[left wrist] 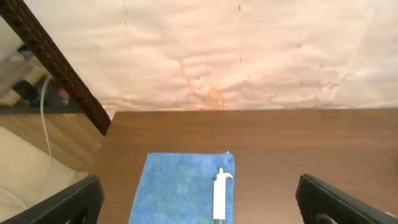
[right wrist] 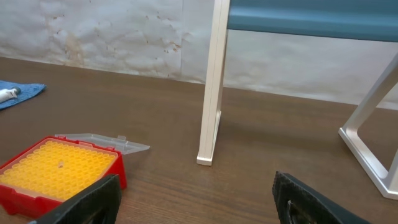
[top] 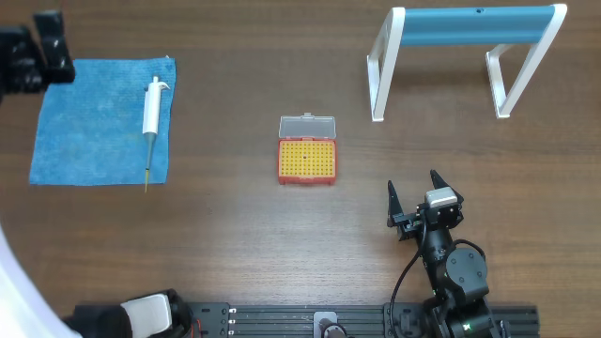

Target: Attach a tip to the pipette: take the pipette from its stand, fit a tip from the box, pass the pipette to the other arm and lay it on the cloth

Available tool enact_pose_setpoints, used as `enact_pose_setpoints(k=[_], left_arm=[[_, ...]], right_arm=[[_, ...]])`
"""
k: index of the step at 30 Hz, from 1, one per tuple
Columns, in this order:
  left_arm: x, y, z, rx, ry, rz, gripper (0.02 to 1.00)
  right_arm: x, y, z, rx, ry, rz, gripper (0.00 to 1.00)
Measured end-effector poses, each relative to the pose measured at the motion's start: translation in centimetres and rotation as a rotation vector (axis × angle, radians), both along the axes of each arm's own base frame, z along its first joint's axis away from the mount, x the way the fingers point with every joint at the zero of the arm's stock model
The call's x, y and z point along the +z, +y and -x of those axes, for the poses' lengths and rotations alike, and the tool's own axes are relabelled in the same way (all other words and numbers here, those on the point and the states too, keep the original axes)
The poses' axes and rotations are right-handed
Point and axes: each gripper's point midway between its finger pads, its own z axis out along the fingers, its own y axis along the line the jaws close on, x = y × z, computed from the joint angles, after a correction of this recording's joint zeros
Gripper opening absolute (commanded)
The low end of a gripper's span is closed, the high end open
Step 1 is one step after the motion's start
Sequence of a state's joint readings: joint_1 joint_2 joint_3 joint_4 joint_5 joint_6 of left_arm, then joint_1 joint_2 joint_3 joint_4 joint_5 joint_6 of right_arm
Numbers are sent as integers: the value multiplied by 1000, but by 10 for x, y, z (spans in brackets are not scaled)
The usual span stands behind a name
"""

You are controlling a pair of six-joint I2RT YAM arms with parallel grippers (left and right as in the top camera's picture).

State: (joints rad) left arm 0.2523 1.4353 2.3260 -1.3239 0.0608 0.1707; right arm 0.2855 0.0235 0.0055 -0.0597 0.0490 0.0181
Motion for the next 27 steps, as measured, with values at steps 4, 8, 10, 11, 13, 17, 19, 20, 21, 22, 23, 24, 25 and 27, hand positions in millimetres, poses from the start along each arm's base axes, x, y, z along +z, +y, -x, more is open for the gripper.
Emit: enact_pose_setpoints(k=[4, 8, 10, 11, 13, 17, 19, 20, 21, 22, 23, 24, 25, 27], left_arm=[[16, -6, 22, 0, -55, -14, 998], [21, -13, 50, 2, -73, -24, 998], [25, -21, 65, -15, -110, -33, 998], [31, -29, 76, -31, -165, -35, 998], [49, -38, 96, -50, -306, -42, 998], [51, -51, 116, -86, -536, -12, 998], [29, -55, 118, -105, -638, 27, 998], [16, -56, 116, -110, -669, 47, 1000], [6, -57, 115, -114, -721, 59, 998], [-13, -57, 113, -119, -735, 72, 998], [-40, -58, 109, -126, -743, 85, 998], [-57, -60, 106, -139, -761, 92, 998], [-74, -62, 103, -151, -761, 99, 998], [-109, -66, 96, -180, -773, 106, 998]], right_arm=[[0, 0, 0, 0, 0, 0, 803], [0, 0, 0, 0, 0, 0, 803], [0, 0, 0, 0, 0, 0, 803], [0, 0, 0, 0, 0, 0, 805], [0, 0, 0, 0, 0, 0, 803], [0, 0, 0, 0, 0, 0, 805], [0, 0, 0, 0, 0, 0, 803], [0, 0, 0, 0, 0, 0, 803], [0, 0, 0, 0, -1, -1, 803], [0, 0, 0, 0, 0, 0, 803], [0, 0, 0, 0, 0, 0, 803], [0, 0, 0, 0, 0, -1, 803], [0, 0, 0, 0, 1, -2, 803], [0, 0, 0, 0, 1, -3, 803]])
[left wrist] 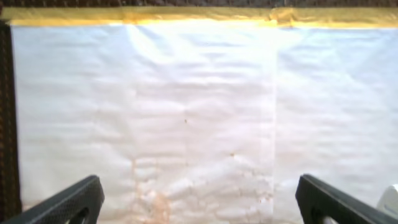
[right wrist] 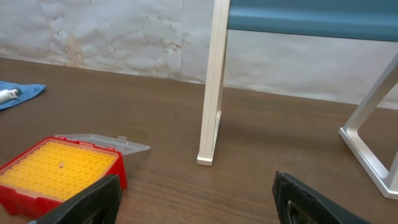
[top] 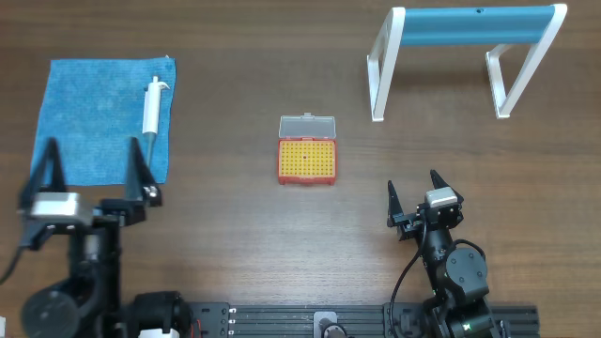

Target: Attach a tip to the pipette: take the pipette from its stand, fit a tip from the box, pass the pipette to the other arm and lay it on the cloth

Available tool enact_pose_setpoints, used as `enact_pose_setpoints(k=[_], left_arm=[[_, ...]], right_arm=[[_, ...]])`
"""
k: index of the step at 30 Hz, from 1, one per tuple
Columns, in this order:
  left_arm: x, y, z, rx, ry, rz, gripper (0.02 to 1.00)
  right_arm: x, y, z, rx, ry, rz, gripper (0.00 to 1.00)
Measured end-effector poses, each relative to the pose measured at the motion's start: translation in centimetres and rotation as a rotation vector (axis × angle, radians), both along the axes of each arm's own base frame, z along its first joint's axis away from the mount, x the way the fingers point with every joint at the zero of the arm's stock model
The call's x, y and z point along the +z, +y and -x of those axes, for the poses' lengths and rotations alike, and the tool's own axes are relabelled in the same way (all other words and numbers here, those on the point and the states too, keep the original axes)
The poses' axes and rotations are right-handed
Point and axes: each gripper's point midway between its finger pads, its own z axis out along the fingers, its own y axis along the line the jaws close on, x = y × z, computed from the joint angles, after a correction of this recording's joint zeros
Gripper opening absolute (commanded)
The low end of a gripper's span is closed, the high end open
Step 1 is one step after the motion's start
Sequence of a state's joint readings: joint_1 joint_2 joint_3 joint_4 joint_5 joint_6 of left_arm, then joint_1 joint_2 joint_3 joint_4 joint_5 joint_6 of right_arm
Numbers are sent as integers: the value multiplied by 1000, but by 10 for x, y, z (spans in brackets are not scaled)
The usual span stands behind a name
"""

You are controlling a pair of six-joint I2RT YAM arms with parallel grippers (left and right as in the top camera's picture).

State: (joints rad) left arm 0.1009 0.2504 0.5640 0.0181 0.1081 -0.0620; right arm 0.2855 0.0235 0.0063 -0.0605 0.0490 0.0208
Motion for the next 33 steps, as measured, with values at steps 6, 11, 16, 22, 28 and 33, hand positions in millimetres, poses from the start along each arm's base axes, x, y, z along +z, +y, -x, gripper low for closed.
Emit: enact_pose_setpoints(k=[6, 11, 16, 22, 28, 33], left_arm=[[-67, -16, -12, -86, -4, 1, 996], [-105, -21, -18, -113, 35, 9, 998], [-133, -21, -22, -115, 49, 15, 998], [-178, -21, -32, -114, 181, 27, 998], [-212, -21, -35, -113, 318, 46, 998], [-229, -20, -35, -105, 388, 66, 998]], right_arm=[[0, 0, 0, 0, 0, 0, 803], [0, 0, 0, 0, 0, 0, 803], [0, 0, 0, 0, 0, 0, 803], [0, 0, 0, 0, 0, 0, 803], [0, 0, 0, 0, 0, 0, 803], [0, 0, 0, 0, 0, 0, 803]])
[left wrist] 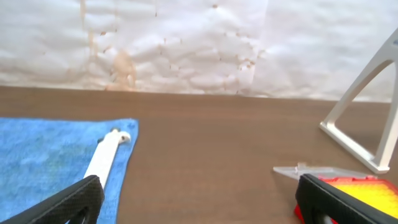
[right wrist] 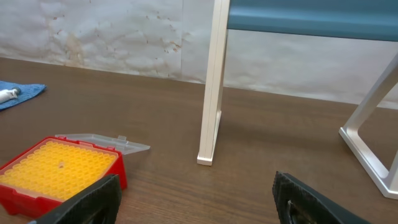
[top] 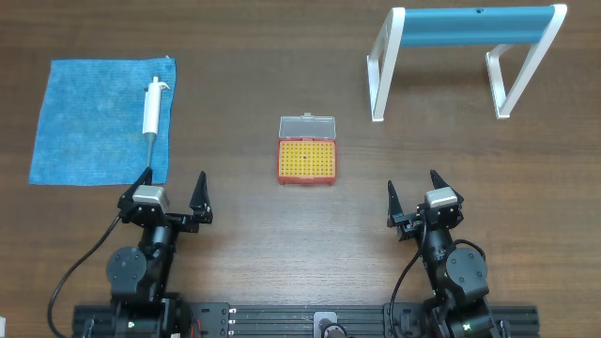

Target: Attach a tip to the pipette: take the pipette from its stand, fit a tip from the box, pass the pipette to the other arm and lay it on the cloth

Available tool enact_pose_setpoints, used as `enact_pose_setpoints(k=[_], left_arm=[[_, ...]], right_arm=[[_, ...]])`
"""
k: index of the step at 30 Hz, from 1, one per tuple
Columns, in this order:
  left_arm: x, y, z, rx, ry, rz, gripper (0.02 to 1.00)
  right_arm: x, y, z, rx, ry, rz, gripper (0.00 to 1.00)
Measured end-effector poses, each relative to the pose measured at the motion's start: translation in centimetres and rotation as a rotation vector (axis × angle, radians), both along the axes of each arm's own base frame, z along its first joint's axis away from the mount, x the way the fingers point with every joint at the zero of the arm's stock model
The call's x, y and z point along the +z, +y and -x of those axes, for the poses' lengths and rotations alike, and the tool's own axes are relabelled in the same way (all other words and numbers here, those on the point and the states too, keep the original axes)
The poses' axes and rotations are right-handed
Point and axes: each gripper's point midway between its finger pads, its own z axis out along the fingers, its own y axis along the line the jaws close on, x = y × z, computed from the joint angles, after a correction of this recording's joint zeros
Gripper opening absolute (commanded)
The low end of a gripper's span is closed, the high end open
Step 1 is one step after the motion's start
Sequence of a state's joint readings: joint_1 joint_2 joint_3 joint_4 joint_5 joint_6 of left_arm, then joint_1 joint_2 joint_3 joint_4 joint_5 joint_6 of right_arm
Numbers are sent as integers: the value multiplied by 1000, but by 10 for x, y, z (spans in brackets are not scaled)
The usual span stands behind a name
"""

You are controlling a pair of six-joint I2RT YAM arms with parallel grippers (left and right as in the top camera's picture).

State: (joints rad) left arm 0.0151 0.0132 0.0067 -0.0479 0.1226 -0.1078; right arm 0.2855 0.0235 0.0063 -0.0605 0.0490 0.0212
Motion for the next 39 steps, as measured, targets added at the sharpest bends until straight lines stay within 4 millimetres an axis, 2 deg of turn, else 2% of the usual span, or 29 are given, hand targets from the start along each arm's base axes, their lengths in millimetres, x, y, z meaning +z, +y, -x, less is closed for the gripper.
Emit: enact_pose_setpoints(k=[4, 39], left_arm=[[-5, -2, 0, 1, 19, -2, 998], [-5, 0, 0, 14, 17, -27, 998]], right_arm=[[0, 0, 0, 0, 0, 0, 803], [0, 0, 0, 0, 0, 0, 803]])
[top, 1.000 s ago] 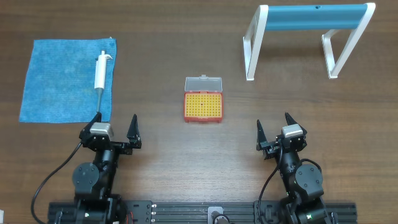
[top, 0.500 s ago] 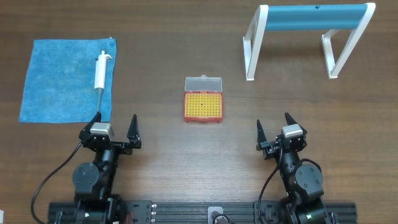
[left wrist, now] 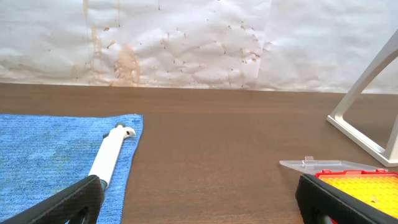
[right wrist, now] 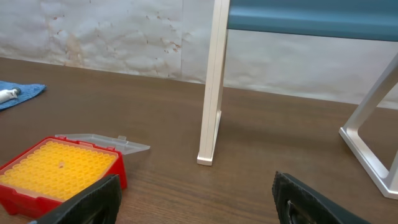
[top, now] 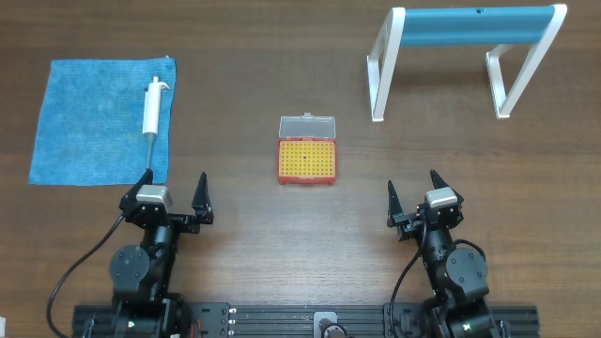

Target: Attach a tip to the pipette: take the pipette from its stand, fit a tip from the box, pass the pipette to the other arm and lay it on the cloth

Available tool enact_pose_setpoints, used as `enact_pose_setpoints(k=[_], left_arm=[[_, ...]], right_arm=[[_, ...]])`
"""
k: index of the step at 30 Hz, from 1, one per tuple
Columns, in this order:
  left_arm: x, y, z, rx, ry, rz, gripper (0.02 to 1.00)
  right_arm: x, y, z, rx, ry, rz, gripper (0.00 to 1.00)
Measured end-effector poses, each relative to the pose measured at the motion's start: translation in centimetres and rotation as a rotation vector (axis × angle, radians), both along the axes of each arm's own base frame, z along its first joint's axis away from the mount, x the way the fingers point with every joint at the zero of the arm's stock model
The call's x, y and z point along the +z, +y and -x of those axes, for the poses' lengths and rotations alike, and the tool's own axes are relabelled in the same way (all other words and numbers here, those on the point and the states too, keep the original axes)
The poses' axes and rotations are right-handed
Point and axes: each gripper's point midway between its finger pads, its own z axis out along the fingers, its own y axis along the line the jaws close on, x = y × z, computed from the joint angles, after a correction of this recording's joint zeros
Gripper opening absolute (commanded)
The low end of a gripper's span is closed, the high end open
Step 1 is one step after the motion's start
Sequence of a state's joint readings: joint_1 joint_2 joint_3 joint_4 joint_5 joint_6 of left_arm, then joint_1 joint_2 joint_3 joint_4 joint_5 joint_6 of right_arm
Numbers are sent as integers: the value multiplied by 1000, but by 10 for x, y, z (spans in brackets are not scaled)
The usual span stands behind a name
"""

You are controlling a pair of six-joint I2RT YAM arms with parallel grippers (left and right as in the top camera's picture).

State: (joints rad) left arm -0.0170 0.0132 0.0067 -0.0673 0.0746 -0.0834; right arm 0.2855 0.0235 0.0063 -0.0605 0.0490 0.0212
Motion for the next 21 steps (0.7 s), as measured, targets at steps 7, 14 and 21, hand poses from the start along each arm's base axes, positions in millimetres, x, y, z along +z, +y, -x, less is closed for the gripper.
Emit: enact_pose_setpoints(k=[7, 14, 21], left_arm=[[0, 0, 0, 0, 0, 0, 998], [0, 0, 0, 0, 0, 0, 1000], [0, 0, 0, 0, 0, 0, 998]], right_arm=[[2, -15, -3, -62, -9, -10, 803], [2, -51, -7, -216, 4, -105, 803], [2, -70, -7, -292, 1, -118, 805]])
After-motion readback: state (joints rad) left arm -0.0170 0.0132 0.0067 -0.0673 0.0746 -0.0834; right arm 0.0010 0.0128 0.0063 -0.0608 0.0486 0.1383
